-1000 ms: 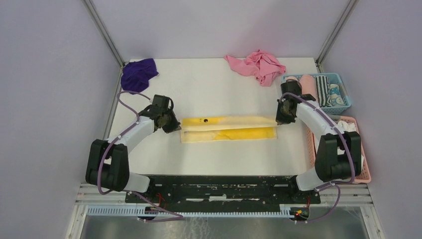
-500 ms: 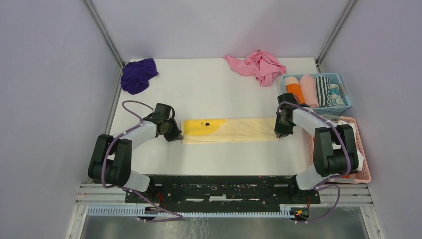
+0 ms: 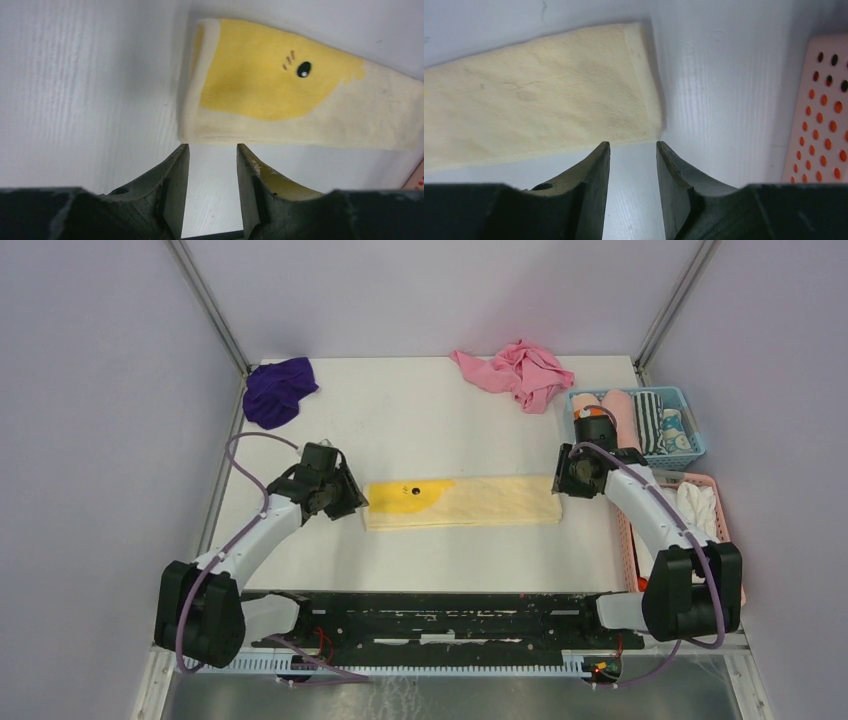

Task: Roll the towels
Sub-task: Fold the towel at the center of the board.

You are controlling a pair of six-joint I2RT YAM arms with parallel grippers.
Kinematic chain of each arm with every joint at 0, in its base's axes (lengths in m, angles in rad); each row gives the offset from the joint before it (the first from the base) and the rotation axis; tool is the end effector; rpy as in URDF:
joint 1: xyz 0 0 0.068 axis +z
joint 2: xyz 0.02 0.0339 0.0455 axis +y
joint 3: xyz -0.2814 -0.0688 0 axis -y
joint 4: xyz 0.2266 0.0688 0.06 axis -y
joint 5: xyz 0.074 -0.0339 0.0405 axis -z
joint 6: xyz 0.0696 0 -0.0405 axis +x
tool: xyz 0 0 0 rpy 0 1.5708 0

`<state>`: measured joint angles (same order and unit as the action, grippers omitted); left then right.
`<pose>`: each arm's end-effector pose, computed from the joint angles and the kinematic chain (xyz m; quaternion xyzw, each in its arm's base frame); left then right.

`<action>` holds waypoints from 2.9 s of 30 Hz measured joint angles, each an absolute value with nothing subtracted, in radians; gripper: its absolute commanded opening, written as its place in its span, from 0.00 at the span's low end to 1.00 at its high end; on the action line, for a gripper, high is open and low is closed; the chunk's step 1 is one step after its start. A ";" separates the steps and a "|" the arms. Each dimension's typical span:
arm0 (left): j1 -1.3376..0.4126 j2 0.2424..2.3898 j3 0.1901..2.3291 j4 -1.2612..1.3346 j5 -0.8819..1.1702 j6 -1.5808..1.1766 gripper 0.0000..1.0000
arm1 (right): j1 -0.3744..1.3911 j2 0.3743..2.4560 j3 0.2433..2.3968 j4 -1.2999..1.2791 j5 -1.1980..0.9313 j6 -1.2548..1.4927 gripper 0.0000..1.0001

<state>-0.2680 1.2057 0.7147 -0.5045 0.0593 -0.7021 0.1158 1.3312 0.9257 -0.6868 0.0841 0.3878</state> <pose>0.2166 -0.0637 0.2020 -0.1982 0.9378 -0.1574 0.2376 0.2501 0.0232 0.2254 0.1415 0.9603 0.0194 0.2395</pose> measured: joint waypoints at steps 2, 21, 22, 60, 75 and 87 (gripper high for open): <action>-0.308 1.212 0.755 -0.507 0.050 -0.703 0.45 | 0.116 1.336 0.941 -0.659 0.036 0.385 0.45; -0.399 1.498 0.750 -0.348 -0.027 -0.706 0.39 | 0.116 1.634 0.959 -0.557 -0.096 0.366 0.47; -0.399 1.492 0.745 -0.347 -0.031 -0.706 0.39 | 0.116 1.636 0.959 -0.562 -0.094 0.366 0.48; -0.517 1.382 0.679 -0.350 0.007 -0.761 0.51 | 0.163 1.630 1.029 -0.752 0.284 0.353 0.01; -0.424 1.247 0.650 -0.291 0.056 -0.806 0.52 | 0.492 1.560 1.291 -0.881 0.122 0.361 0.01; -0.423 1.386 0.593 -0.173 0.115 -0.828 0.34 | 0.807 1.821 1.541 -0.892 0.072 0.511 0.00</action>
<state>-0.4229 1.3857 0.5926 -0.1726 0.1146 -0.8280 0.8070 1.8206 1.5414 -0.8917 0.0719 0.5114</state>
